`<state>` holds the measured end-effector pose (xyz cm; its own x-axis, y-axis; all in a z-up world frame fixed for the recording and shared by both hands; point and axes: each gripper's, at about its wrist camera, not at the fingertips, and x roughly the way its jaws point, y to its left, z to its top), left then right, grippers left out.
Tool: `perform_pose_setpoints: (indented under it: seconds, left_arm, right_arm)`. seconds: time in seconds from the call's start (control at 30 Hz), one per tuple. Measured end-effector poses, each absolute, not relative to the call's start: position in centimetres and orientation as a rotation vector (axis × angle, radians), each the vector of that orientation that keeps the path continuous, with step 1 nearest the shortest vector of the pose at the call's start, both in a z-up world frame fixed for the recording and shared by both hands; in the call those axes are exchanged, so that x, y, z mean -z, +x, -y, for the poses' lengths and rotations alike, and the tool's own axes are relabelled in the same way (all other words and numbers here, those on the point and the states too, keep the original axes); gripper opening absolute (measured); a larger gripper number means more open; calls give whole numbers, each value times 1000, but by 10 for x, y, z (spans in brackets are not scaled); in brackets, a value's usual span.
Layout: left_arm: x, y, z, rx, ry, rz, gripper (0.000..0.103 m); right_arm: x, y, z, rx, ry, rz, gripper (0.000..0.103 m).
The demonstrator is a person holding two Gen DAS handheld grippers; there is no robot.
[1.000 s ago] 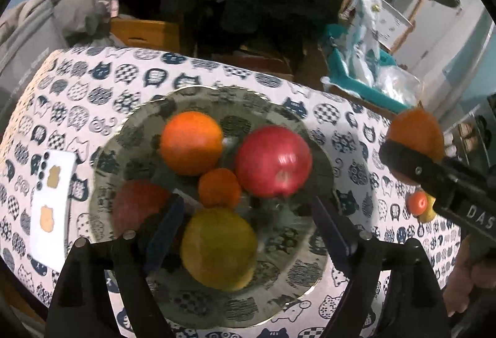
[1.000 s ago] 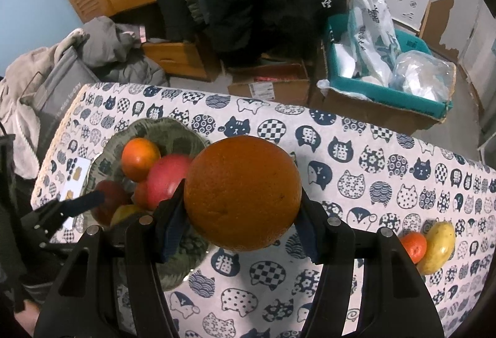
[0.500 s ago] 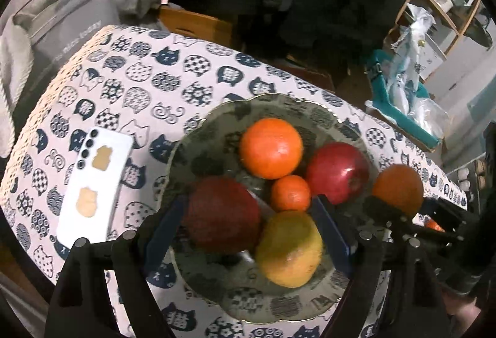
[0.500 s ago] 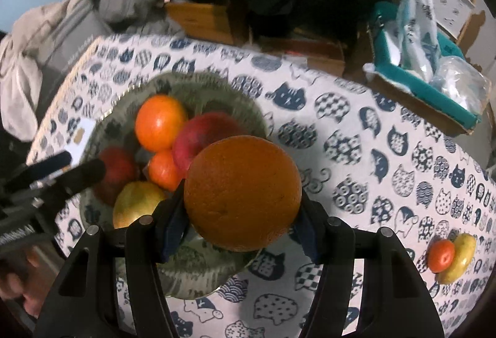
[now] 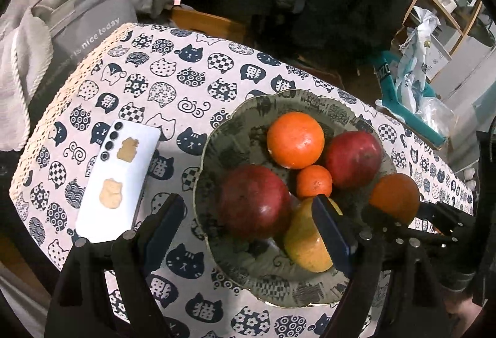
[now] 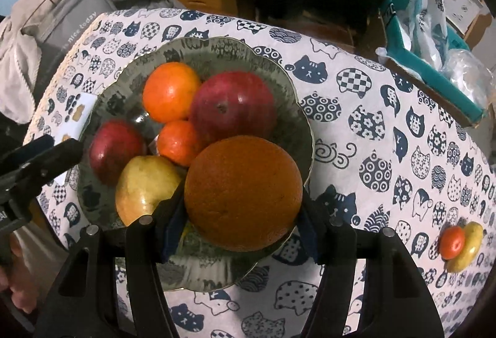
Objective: Organize fruits
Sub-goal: 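Lower the orange into the bowl and open the right tool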
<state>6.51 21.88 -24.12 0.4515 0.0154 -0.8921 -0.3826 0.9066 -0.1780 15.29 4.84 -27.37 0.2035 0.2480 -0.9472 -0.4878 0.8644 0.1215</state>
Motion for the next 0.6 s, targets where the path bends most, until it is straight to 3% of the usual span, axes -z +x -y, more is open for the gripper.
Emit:
perform_pose_setpoints:
  seconds: [0.13, 0.23, 0.6]
  left_arm:
    - [238, 62, -220, -259, -381, -1077, 86]
    - [234, 60, -219, -256, -376, -1071, 86]
    - [206, 53, -204, -215, -334, -1030, 86]
  right_arm:
    - [270, 150, -50, -518, -236, -1257, 64]
    - [260, 148, -49, -520, -227, -1216, 78]
    - [201, 148, -32, -497, -163, -1078, 78]
